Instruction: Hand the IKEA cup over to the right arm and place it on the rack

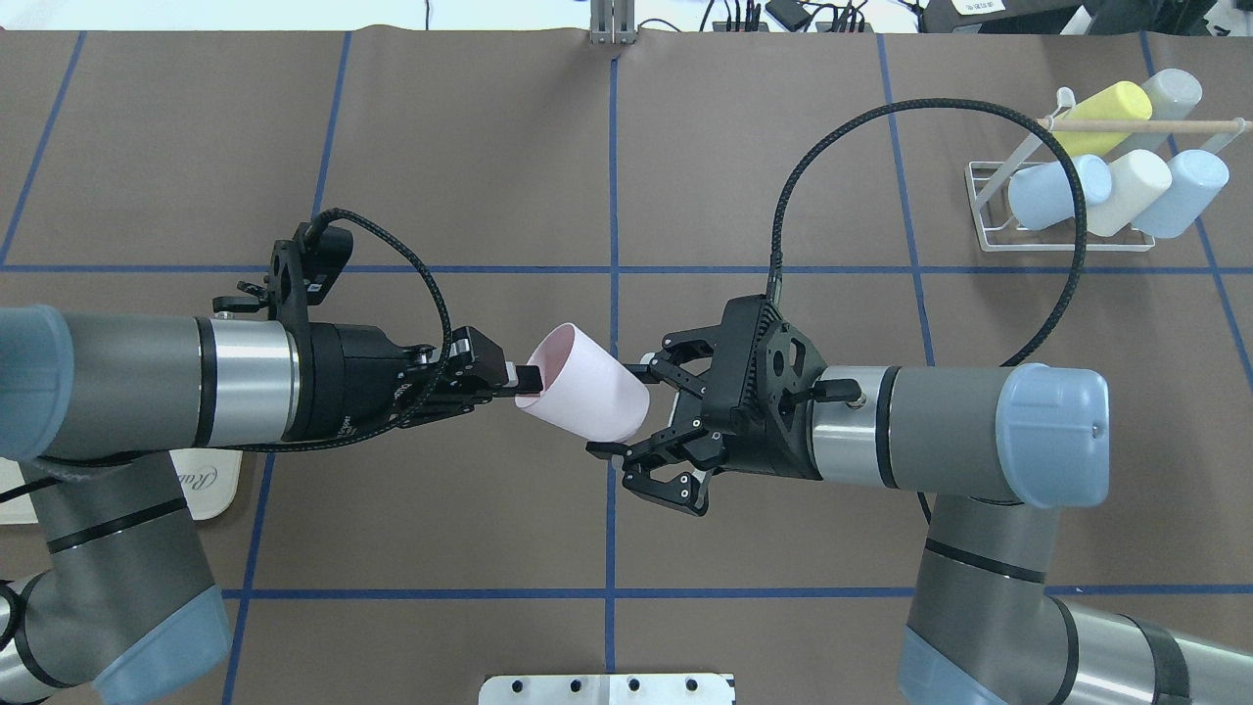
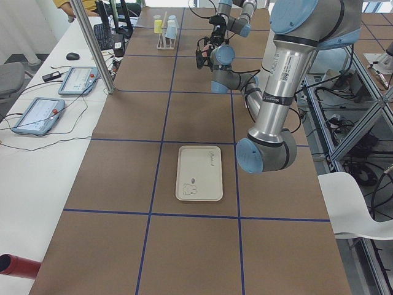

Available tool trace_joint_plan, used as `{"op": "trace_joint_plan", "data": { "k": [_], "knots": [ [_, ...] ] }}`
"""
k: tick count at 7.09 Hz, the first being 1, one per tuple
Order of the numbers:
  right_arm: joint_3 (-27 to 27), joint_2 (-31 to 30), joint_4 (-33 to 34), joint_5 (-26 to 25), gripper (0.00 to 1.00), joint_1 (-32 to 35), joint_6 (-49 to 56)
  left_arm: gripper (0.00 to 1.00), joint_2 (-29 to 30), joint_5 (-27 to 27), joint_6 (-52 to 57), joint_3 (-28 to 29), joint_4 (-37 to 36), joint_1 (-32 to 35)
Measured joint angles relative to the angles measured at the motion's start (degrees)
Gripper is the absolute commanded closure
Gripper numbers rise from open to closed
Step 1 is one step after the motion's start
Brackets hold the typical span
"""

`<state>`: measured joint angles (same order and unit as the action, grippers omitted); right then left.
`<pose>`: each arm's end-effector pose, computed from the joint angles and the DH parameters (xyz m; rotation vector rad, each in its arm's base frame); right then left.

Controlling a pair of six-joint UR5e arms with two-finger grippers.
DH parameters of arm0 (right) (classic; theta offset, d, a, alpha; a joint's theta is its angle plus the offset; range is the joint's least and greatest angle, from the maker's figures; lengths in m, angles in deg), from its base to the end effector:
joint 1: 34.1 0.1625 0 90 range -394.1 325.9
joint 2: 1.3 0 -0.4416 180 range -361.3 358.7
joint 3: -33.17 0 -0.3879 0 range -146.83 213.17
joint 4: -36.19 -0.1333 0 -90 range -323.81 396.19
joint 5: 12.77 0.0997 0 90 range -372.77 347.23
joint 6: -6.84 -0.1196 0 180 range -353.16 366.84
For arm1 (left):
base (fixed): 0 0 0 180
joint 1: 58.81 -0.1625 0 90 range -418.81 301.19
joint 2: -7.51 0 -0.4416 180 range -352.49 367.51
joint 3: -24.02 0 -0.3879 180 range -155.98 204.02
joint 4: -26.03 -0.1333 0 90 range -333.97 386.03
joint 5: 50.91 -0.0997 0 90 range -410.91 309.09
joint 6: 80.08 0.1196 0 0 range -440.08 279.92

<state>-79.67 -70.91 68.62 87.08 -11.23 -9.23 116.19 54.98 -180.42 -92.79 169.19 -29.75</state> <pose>-0.4478 -0.3113 0.1907 1.2758 -1.3063 -0.7910 0.3988 -0.3366 0.1883 0.0758 1.7218 -0.2709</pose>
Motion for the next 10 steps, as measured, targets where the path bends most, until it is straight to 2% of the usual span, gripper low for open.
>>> {"op": "trace_joint_plan", "data": {
  "k": [3,5,6,8,10],
  "knots": [
    [0.0,-0.1,0.1,0.1,0.73,0.1,0.0,0.00,-1.1,0.5,4.2,-0.5,-0.2,2.1],
    [0.0,-0.4,1.5,0.2,0.77,1.1,-0.1,0.00,-5.7,3.1,11.4,-0.6,-0.6,6.2],
    [0.1,-0.5,4.6,0.4,0.82,2.8,-0.1,0.00,-9.2,5.3,16.4,-0.6,-0.7,9.4],
    [0.0,-0.2,15.1,3.5,0.83,8.5,0.0,0.00,-16.5,8.1,27.9,-0.7,-0.6,15.3],
    [0.1,-0.1,25.9,12.9,0.98,17.6,1.4,0.00,-21.6,8.7,35.7,-0.8,-0.3,18.6]
  ]
}}
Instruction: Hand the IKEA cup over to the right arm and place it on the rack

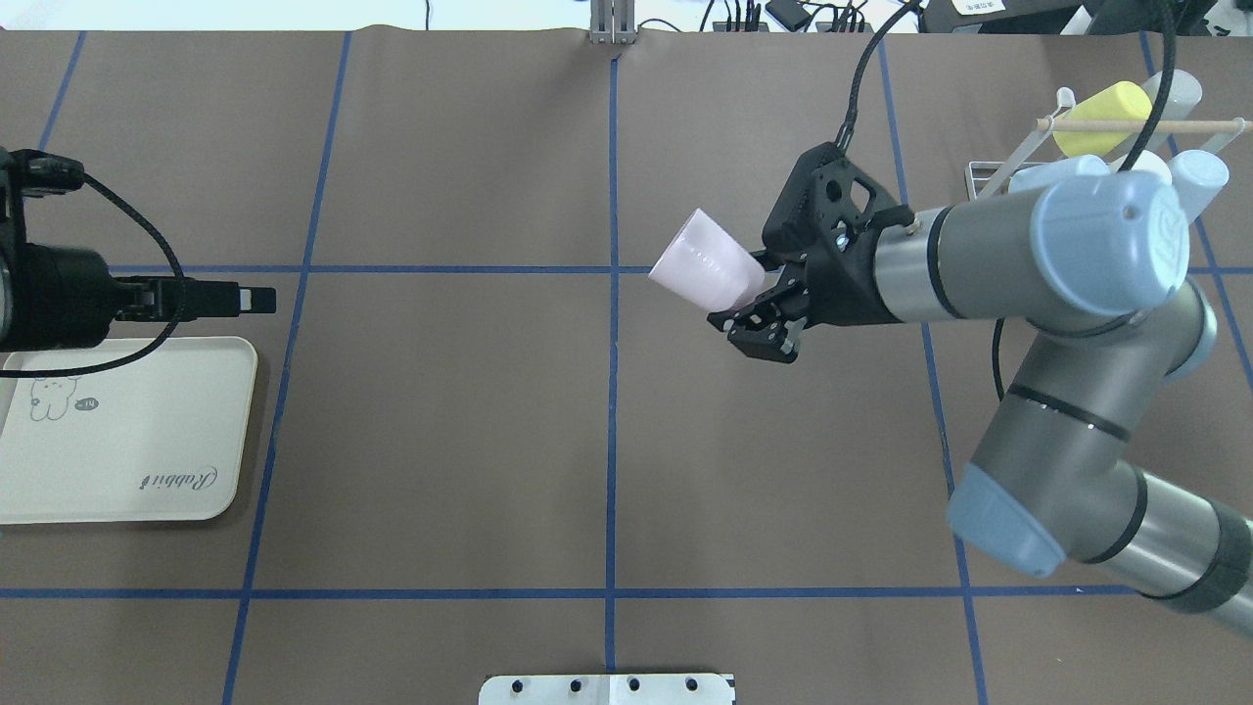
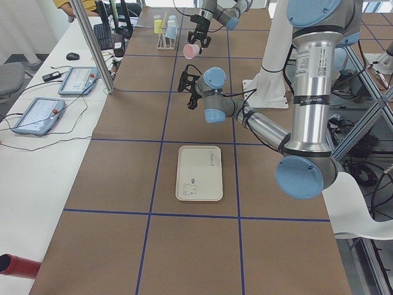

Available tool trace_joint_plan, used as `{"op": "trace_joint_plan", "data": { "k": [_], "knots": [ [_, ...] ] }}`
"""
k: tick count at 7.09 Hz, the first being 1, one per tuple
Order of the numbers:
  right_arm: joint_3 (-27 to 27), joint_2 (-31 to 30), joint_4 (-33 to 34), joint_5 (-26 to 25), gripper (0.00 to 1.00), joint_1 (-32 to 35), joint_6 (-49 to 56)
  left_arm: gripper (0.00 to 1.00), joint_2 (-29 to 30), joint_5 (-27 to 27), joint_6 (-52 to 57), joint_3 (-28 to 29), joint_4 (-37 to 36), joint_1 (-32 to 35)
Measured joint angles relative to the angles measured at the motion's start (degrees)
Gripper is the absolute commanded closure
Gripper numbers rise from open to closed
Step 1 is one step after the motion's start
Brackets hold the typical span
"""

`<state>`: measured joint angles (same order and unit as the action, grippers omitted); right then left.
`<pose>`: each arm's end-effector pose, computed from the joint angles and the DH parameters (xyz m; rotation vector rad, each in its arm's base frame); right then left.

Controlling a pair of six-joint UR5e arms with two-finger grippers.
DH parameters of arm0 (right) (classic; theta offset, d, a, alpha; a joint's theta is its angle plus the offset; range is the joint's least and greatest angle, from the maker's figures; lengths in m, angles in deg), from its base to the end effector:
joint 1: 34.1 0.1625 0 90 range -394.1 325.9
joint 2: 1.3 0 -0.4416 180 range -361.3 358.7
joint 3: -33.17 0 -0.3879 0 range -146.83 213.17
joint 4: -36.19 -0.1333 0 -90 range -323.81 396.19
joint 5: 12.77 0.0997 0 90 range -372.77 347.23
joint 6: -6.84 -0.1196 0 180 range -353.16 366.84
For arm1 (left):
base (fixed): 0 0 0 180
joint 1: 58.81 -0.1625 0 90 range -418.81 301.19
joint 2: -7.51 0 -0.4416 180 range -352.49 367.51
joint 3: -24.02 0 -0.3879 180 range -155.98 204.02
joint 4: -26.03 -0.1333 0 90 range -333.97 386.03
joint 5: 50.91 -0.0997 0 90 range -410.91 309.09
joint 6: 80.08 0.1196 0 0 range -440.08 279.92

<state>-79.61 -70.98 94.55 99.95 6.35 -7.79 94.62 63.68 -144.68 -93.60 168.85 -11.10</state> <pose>-0.3767 -0.4356 0.2444 0.9351 -0.9968 -0.7726 0.2462 -0.3948 0.3674 0.5006 1.2791 -0.0358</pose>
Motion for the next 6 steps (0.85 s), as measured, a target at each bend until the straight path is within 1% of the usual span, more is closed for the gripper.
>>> {"op": "trace_joint_plan", "data": {
  "k": [1,2,3,4,5,6],
  "knots": [
    [0.1,0.0,4.6,2.9,1.00,3.6,2.0,0.00,-1.6,0.8,3.0,-0.1,0.1,0.9],
    [0.1,0.0,9.5,3.9,1.00,6.8,5.2,0.00,-3.6,3.0,7.9,-0.2,0.1,2.7],
    [0.2,0.4,15.4,4.2,1.00,9.7,10.5,0.00,-6.0,5.8,14.3,-0.2,0.1,5.7],
    [0.4,1.3,22.2,4.1,1.00,12.8,18.7,0.00,-8.0,7.8,18.9,-0.1,0.1,8.3],
    [0.6,2.1,27.7,2.8,1.00,15.7,27.7,0.00,-9.1,8.7,21.1,-0.1,0.2,9.6],
    [0.8,2.7,30.2,-1.6,1.00,17.5,36.4,0.00,-9.6,8.9,21.8,0.0,0.3,10.1]
  ]
}}
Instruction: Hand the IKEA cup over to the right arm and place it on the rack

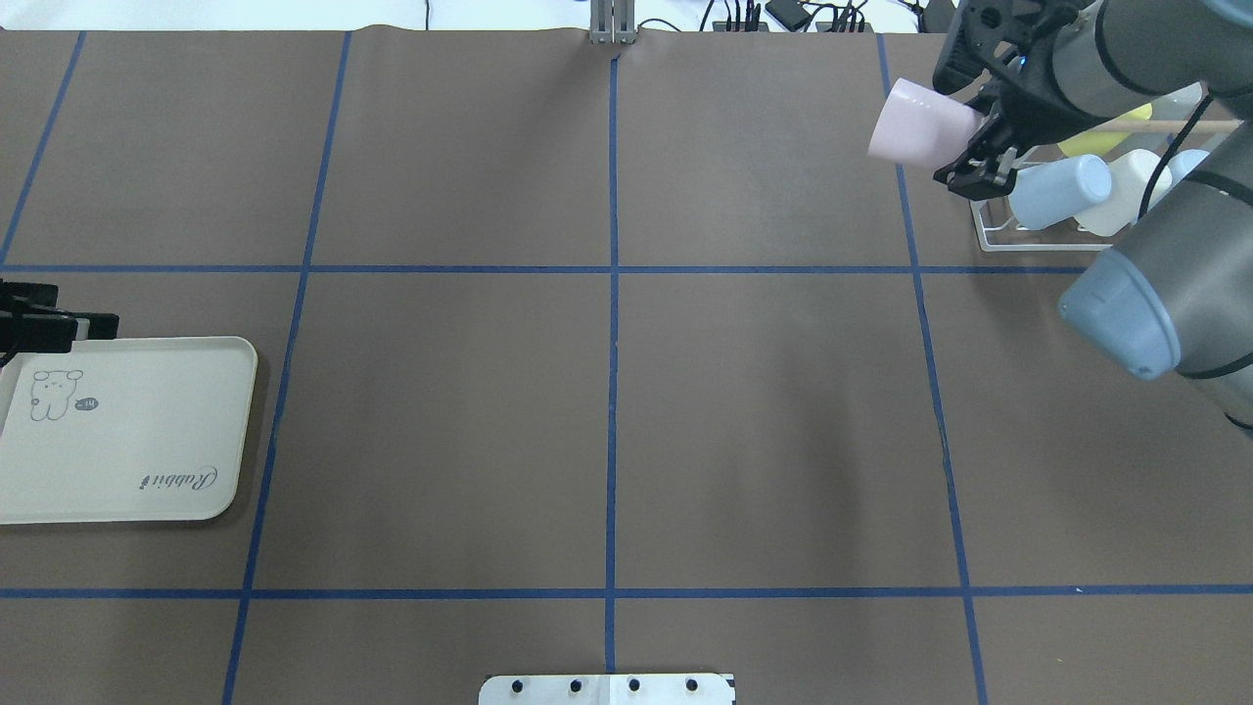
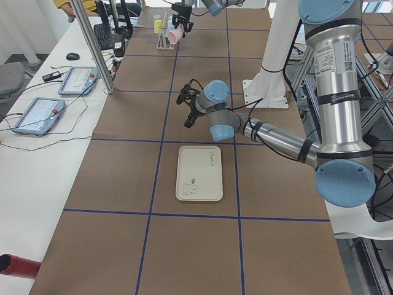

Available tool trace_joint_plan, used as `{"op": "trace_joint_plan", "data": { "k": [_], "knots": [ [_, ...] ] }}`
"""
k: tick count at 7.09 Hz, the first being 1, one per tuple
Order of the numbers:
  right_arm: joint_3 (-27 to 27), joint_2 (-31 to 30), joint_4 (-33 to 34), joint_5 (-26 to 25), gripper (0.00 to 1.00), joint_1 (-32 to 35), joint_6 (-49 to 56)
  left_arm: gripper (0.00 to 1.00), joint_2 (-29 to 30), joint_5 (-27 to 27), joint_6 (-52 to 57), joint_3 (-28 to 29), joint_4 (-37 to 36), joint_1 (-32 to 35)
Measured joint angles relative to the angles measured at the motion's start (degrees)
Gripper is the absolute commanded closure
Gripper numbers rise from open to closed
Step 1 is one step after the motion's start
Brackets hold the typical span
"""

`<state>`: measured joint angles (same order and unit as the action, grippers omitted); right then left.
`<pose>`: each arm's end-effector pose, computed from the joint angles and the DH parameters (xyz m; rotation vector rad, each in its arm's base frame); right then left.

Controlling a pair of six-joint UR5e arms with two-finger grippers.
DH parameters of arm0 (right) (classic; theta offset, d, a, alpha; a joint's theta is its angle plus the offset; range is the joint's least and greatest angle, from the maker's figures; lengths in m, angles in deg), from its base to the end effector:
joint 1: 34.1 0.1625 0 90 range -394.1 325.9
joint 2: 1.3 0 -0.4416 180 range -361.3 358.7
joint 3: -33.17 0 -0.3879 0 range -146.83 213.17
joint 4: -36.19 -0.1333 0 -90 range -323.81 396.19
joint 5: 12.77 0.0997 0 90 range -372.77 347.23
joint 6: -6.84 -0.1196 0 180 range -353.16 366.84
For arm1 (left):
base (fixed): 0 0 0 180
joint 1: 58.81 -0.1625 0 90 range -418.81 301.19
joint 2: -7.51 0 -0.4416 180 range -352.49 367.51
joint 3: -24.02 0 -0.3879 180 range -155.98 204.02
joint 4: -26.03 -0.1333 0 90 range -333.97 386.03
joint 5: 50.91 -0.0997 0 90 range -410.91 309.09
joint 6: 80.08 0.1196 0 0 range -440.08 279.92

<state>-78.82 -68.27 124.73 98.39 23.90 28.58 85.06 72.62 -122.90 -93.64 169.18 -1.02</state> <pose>-0.2397 -0.5536 0.2990 0.8043 -0.4392 -1.0245 0.1609 -0.3815 0.4360 0.6027 1.1071 0.1888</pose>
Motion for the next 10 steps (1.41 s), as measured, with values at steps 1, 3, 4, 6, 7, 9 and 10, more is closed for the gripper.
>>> {"op": "trace_joint_plan", "data": {
  "k": [1,3,4,6,7,9,10],
  "knots": [
    [0.2,0.6,1.2,-7.0,1.00,0.5,7.6,0.00,-0.1,0.1,0.2,0.0,0.1,0.1],
    [1.1,1.0,4.0,-21.0,1.00,0.2,27.9,0.00,-0.3,0.1,-0.1,0.0,0.2,0.2],
    [2.0,1.2,4.6,-26.8,1.00,0.4,40.1,0.00,-0.4,0.1,-0.2,0.0,0.2,0.2],
    [5.8,1.7,4.5,-32.4,1.00,1.4,53.4,0.00,-0.4,0.2,-0.4,0.0,0.2,0.2],
    [7.9,2.1,3.7,-34.1,1.00,1.6,55.9,0.00,-0.4,0.2,-0.4,0.0,0.3,0.2],
    [13.8,2.7,-1.9,-36.1,1.00,2.0,60.2,0.00,-0.4,0.2,-0.5,-0.1,0.3,0.2],
    [16.0,2.6,-3.9,-36.6,1.00,2.2,61.7,0.00,-0.4,0.2,-0.5,-0.2,0.3,0.2]
  ]
}}
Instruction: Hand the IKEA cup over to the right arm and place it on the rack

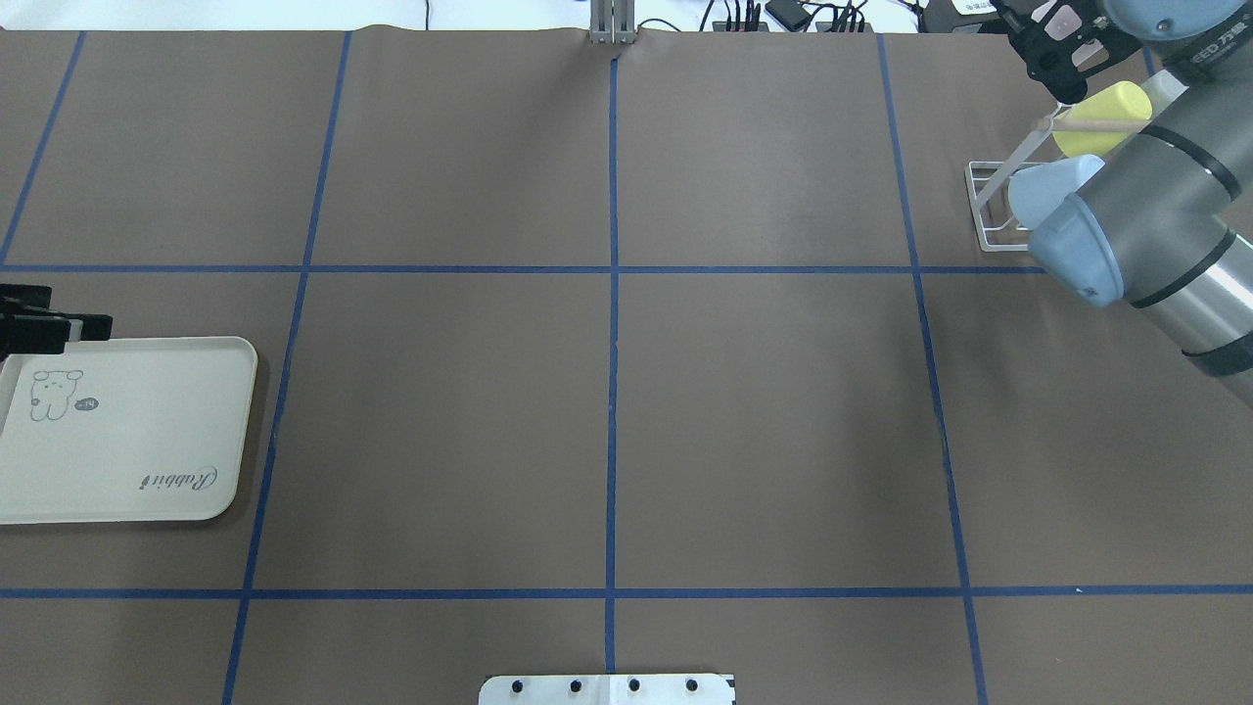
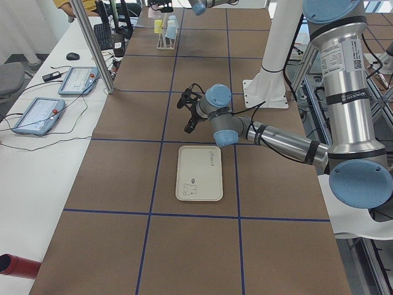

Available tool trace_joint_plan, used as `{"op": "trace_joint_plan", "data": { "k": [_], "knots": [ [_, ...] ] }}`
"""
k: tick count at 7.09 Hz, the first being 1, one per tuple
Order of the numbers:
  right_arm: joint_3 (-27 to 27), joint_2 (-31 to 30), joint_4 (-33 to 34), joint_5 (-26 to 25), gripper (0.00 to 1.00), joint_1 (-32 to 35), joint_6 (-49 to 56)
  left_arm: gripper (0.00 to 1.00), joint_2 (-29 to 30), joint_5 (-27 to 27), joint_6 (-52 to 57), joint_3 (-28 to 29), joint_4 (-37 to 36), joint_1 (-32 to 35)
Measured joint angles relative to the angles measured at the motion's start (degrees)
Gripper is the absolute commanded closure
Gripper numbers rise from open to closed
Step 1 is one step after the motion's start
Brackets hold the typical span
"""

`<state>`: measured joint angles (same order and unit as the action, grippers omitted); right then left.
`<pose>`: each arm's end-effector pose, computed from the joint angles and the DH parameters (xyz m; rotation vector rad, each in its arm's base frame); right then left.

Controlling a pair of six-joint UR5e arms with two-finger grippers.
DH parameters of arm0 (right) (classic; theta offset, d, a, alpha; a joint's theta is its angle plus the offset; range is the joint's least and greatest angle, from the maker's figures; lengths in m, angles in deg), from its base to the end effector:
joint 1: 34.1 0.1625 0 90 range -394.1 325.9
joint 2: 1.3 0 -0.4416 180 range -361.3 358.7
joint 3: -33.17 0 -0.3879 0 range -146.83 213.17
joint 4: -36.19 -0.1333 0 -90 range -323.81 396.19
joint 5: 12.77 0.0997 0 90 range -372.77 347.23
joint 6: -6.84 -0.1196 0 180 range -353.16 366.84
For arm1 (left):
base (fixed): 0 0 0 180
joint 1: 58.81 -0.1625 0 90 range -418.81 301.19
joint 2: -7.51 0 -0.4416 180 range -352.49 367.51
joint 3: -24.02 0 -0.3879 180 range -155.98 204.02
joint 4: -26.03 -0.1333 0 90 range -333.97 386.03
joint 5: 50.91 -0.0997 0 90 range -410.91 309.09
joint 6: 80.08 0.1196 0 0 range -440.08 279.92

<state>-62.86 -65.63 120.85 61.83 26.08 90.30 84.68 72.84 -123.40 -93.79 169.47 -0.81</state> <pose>-0.1902 -0.6637 0.3887 0.5287 0.6040 -1.8006 0.1583 -0.3796 0.4367 0.5982 1.1113 0.1807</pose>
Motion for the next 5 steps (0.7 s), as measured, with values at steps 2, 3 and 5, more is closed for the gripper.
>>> {"op": "trace_joint_plan", "data": {
  "k": [2,3,5],
  "knots": [
    [3.1,-0.3,-2.0,-1.1,1.00,0.1,0.9,0.00,0.0,0.0,0.0,0.0,0.0,0.0],
    [5.0,-0.4,-3.8,-1.8,1.00,0.1,1.0,0.00,0.1,0.0,0.0,0.0,0.0,-0.1],
    [8.6,-0.8,-8.2,-2.5,1.00,0.0,1.1,0.00,0.2,0.0,0.0,0.1,0.0,-0.1]
  ]
}}
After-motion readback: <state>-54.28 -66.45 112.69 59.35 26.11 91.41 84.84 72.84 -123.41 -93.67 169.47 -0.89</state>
